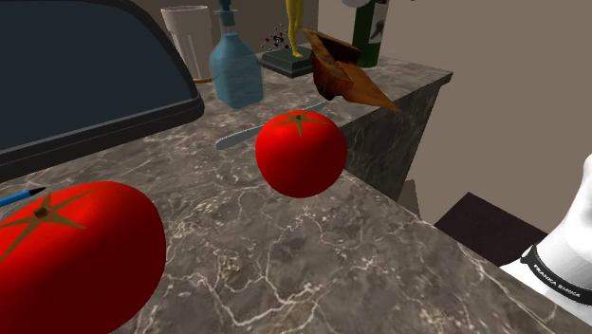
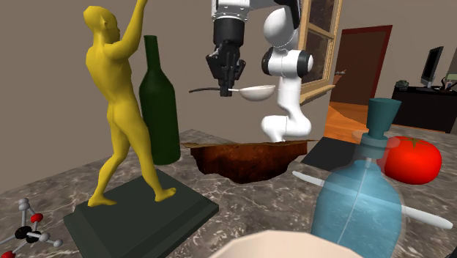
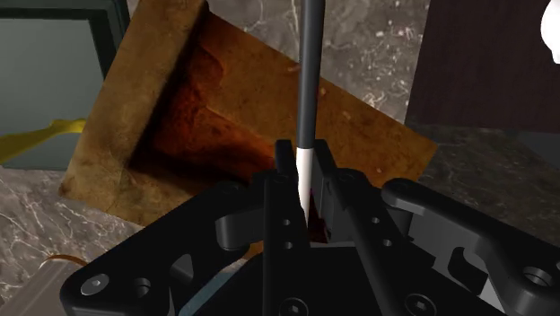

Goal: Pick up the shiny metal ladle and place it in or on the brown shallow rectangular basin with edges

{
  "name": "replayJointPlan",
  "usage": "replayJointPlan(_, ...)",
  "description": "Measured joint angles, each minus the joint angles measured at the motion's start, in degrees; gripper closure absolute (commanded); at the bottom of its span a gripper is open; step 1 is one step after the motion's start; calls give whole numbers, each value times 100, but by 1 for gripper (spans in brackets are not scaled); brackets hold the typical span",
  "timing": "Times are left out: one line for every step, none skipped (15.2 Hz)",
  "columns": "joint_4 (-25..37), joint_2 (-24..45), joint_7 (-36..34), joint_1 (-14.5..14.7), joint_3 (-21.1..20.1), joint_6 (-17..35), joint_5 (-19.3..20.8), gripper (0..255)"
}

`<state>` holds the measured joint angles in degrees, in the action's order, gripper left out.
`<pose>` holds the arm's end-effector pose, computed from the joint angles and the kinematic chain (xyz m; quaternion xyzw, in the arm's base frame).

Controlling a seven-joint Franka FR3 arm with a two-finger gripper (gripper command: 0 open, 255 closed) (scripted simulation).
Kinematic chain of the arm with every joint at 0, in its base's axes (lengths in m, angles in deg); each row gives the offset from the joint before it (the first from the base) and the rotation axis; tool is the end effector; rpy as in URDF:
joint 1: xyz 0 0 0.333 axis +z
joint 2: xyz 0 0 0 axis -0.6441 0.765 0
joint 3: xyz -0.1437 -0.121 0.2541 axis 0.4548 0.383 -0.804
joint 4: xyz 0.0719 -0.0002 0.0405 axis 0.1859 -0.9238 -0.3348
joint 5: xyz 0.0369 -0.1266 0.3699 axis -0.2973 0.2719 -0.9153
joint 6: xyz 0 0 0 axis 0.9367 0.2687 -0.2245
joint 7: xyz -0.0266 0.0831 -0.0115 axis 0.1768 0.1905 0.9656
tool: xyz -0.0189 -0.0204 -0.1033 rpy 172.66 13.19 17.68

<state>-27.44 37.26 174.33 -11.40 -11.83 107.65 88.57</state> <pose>0.5266 0.0628 0.7407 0.6900 0.7216 0.0493 0.0294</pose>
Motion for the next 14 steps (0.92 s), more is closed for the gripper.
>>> replayJointPlan(115,101,-69,28,-29,-23,-30,255)
replayJointPlan(411,307,-141,46,-51,-122,-101,255)
replayJointPlan(687,517,-216,63,-76,-200,-173,255)
replayJointPlan(836,633,-295,95,-108,-241,-205,255)
replayJointPlan(1134,852,-412,129,-149,-325,-272,255)
replayJointPlan(1542,1139,-495,125,-175,-461,-369,255)
replayJointPlan(1501,1136,-563,180,-204,-430,-352,255)
replayJointPlan(1373,1088,-612,228,-222,-343,-323,255)
replayJointPlan(1265,1057,-638,255,-233,-261,-306,255)
replayJointPlan(1047,962,-654,290,-241,-135,-266,255)
replayJointPlan(900,909,-668,312,-248,-37,-243,255)
replayJointPlan(743,851,-686,337,-257,66,-216,255)
replayJointPlan(579,796,-693,354,-262,178,-193,255)
replayJointPlan(399,729,-707,376,-269,295,-166,255)
